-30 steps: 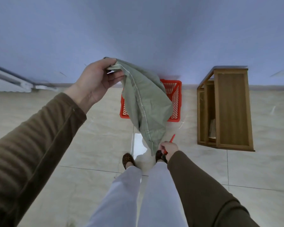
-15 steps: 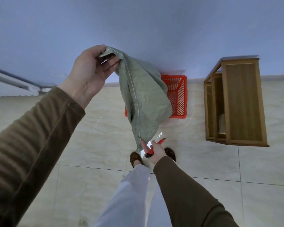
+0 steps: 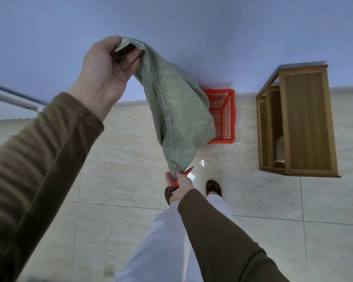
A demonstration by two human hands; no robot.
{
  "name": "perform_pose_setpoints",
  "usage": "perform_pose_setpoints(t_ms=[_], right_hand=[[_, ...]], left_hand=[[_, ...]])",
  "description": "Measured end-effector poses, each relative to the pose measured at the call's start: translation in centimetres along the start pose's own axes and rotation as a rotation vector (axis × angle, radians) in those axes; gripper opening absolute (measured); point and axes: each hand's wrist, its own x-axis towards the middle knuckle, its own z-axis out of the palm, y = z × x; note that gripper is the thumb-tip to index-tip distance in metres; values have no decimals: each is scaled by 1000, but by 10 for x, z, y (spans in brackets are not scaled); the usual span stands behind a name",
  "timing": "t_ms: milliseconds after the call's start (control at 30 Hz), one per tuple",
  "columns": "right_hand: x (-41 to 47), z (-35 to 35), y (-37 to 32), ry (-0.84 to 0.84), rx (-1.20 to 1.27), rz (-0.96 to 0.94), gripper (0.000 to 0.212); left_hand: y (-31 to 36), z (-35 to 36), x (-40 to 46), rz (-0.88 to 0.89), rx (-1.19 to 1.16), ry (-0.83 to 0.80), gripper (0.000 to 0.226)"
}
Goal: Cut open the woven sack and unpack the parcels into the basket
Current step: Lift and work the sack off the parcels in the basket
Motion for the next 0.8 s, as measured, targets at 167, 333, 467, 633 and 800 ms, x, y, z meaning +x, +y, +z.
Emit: perform_pose_setpoints(t_ms=[167,333,467,633,800], right_hand=[[-16,-23,-37,283,-301,-540,17],[-65,-25,-117,324,-719,-942,33],[-106,7,-167,170,-880,-1054,37],[-144,61,-184,-207,-1116,-1127,63],[-160,93,-194,-203,-1276,-1163,17]], left_hand=[[3,-29,16,99,222,78,13],[-32,-69,15,191,816,82,15],[-76,-57,4,135,880,-47,20],[-120,-1,-6,115,902,-308,7],[-118,4,4,-78,733,-541,36]])
